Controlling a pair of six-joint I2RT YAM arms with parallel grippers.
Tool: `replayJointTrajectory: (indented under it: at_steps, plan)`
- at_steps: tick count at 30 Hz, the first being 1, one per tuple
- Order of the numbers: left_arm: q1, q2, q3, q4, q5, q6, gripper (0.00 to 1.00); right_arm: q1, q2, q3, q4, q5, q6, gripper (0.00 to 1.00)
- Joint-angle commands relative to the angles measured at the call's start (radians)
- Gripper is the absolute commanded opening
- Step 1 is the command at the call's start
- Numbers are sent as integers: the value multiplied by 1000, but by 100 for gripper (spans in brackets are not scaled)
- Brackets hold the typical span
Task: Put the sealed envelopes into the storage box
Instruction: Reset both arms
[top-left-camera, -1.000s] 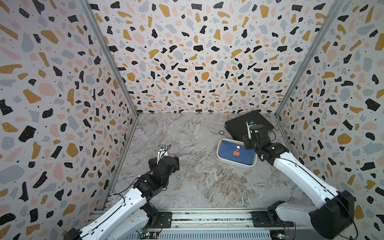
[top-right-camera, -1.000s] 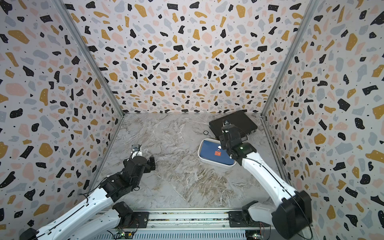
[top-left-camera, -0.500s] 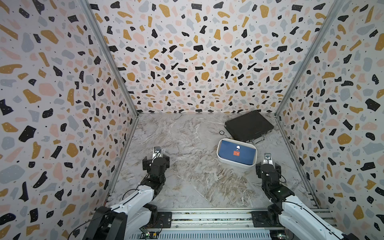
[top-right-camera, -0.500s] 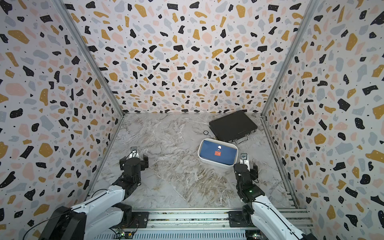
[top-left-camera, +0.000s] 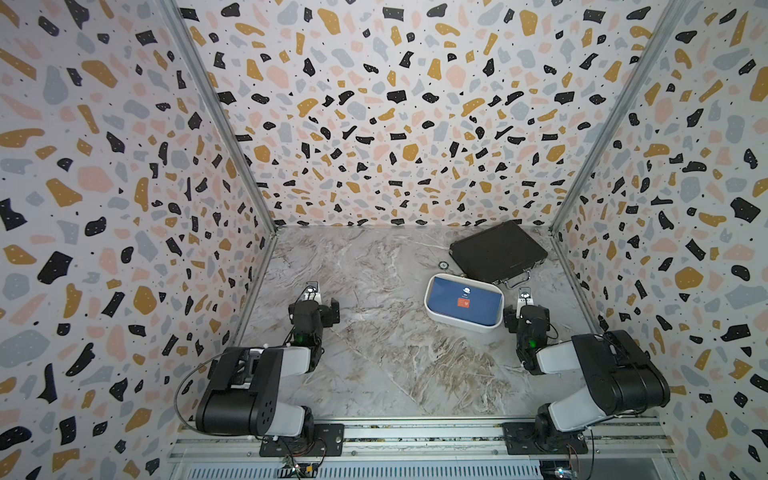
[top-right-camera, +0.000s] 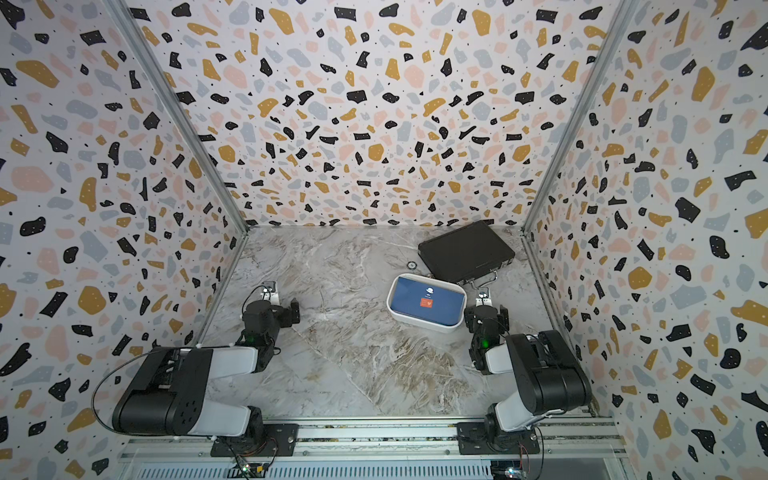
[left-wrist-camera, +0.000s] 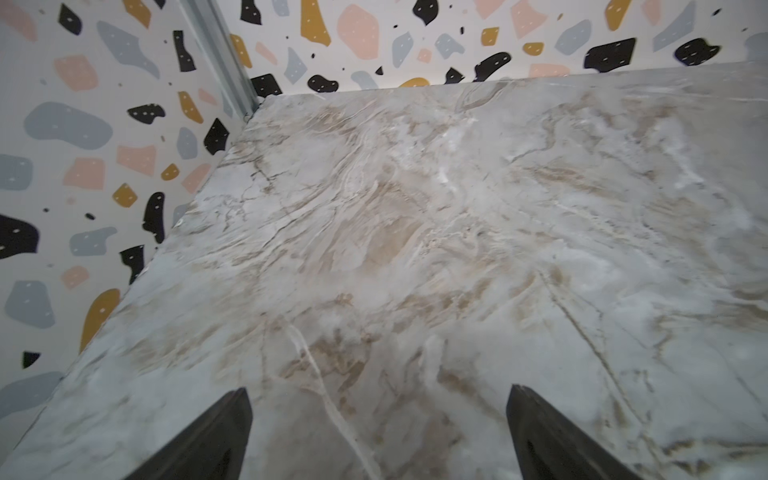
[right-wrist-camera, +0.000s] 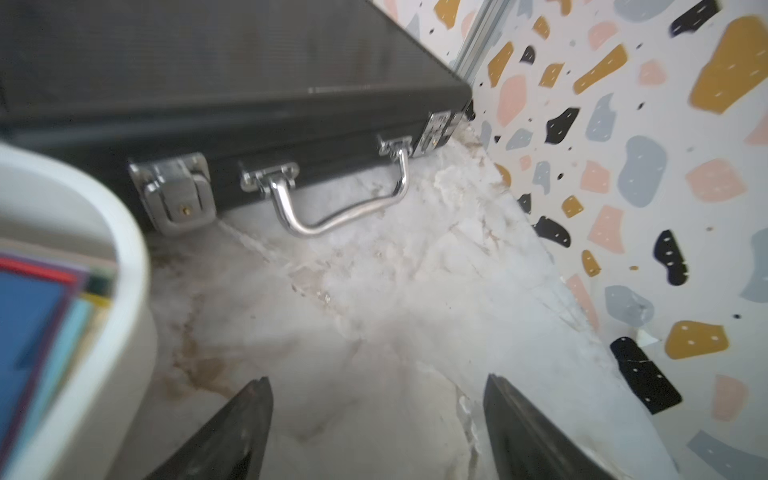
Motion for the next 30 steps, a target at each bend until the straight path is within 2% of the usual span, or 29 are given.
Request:
replayJointTrajectory:
  at_steps: [1,2,4,6,7,30]
  plan:
    - [17,-4,27,14,75,-7,99,-61,3,79,29,-160,60,83]
    - [20,-6,32,2,78,-8,99,-68,-24,88,-43,-165,72,84]
    - [22,-2,25,25,79,-10,99,-69,1,76,30,-168,65,85]
    - [22,-13,17,29,72,-10,99,-69,-34,83,-42,-167,74,88]
    - [22,-14,19,21,73,-10,99,-69,-21,66,20,-170,68,99]
    - [22,0,27,24,86,-7,99,-69,-25,64,17,-172,66,99]
